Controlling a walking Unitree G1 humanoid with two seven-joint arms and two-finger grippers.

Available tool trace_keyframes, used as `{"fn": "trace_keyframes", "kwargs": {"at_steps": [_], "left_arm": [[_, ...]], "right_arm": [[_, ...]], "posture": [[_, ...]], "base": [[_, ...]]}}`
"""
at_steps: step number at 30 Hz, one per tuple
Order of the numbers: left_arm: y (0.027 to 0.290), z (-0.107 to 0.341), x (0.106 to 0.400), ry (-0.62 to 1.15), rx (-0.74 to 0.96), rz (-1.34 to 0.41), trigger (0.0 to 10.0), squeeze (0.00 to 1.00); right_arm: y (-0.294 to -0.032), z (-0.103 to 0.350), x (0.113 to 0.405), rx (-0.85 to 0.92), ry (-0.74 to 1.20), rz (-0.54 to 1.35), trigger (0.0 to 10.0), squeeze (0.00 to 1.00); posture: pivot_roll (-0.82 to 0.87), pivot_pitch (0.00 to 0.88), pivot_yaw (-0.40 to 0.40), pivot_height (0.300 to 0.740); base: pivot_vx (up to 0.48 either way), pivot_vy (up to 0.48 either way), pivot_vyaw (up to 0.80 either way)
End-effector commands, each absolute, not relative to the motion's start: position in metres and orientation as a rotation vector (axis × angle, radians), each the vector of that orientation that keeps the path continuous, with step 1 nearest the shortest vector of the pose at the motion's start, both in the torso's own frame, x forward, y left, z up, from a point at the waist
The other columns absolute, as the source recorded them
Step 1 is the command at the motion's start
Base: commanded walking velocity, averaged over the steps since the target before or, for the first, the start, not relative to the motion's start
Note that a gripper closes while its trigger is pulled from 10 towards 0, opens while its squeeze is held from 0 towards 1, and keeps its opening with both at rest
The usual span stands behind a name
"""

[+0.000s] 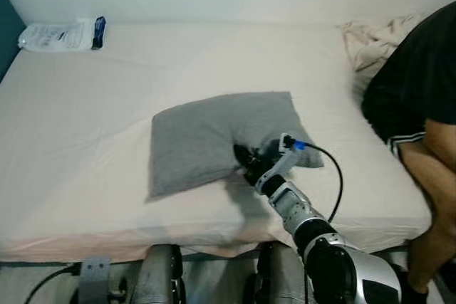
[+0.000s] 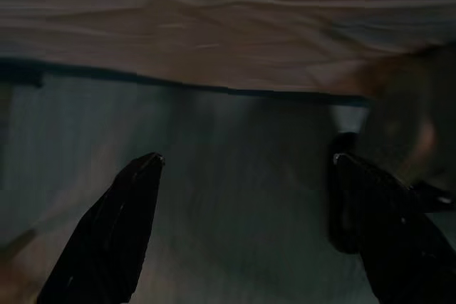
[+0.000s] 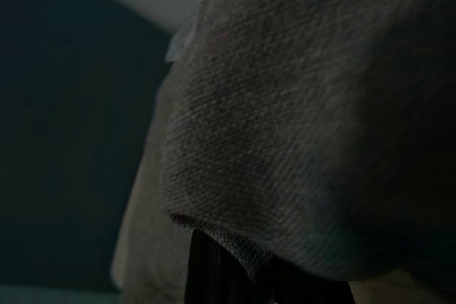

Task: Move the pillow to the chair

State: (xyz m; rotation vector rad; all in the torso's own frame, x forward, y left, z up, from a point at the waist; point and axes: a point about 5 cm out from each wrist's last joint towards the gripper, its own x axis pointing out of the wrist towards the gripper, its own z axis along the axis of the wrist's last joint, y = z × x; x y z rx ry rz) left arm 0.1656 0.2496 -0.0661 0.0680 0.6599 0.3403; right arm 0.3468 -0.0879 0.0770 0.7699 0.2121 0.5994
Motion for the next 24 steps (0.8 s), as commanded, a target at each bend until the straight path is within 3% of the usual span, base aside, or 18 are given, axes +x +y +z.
{"fn": "trace_keyframes", "kwargs": {"at_steps": [1, 6, 14, 15, 16, 24], "left_arm": [[0.264, -0.069, 0.154, 0.702, 0.038, 0.46, 10.0, 0.0], [0.271, -0.063, 0.163, 0.664, -0.01, 0.542, 10.0, 0.0], [0.264, -0.06, 0.176, 0.642, -0.052, 0.537, 10.0, 0.0], [0.261, -0.061, 0.177, 0.648, -0.065, 0.534, 10.0, 0.0], [0.258, -0.062, 0.177, 0.655, -0.071, 0.528, 10.0, 0.0], [0.245, -0.077, 0.161, 0.767, -0.1, 0.535, 10.0, 0.0]], "right_arm": [[-0.069, 0.074, 0.338, 0.749, 0.246, 0.731, 0.0, 0.0], [-0.057, 0.071, 0.333, 0.735, 0.274, 0.783, 0.0, 0.0], [-0.047, 0.061, 0.326, 0.641, 0.344, 0.787, 0.0, 0.0], [-0.047, 0.058, 0.325, 0.618, 0.36, 0.771, 3.8, 0.0], [-0.048, 0.054, 0.323, 0.589, 0.385, 0.758, 10.0, 0.0], [-0.061, 0.023, 0.304, 0.463, 0.514, 0.686, 10.0, 0.0]], "posture": [[0.13, 0.123, -0.103, 0.645], [0.13, 0.089, -0.119, 0.67], [0.14, 0.038, -0.131, 0.7], [0.14, 0.029, -0.134, 0.705], [0.14, 0.026, -0.134, 0.71], [0.14, 0.0, -0.147, 0.71]], "base": [[0.0, 0.0, 0.0], [0.0, 0.0, 0.0], [0.0, 0.0, 0.0], [0.0, 0.0, 0.0], [0.0, 0.0, 0.0], [0.0, 0.0, 0.0]]}}
